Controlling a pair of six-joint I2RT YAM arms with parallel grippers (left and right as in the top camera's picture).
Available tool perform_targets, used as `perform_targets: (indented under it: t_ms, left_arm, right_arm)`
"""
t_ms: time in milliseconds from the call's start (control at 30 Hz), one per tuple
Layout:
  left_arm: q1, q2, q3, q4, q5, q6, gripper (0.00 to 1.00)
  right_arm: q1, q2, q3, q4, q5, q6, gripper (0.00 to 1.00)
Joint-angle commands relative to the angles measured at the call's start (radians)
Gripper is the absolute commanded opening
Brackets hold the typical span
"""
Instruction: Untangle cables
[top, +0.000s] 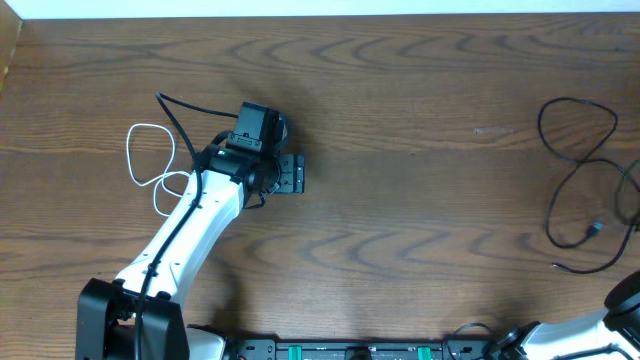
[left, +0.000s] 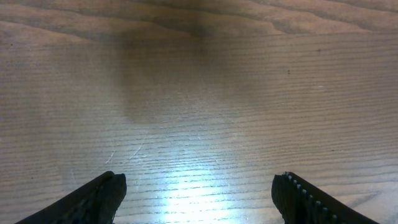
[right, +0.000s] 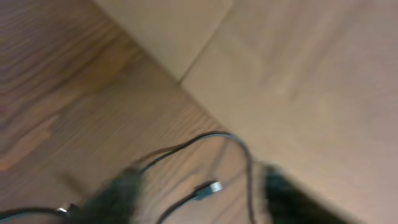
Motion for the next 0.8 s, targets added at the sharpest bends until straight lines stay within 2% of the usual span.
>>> perform_targets:
  t_ms: [0, 367, 500, 767]
  left_arm:
    - [-0.002, 0.002, -0.011, 0.0, -0.003, -0.01, 0.8]
    - [-0.002, 0.002, -0.011, 0.0, -0.003, -0.01, 0.8]
    - [-0.002, 0.002, -0.011, 0.0, -0.003, -0.01, 0.8]
    - [-0.002, 0.002, -0.011, 0.001, -0.003, -0.01, 0.8]
  right_arm:
    - [0.008, 0.002, 0.015, -0.016, -0.148, 0.027, 0.99]
    - [0.011, 0.007, 0.013, -0.157, -0.628, 0.026, 0.99]
    - [0.012, 0.014, 0.013, -0.217, -0.779, -0.018, 0.99]
    - [0.013, 0.023, 0.013, -0.353, -0.801, -0.018, 0.99]
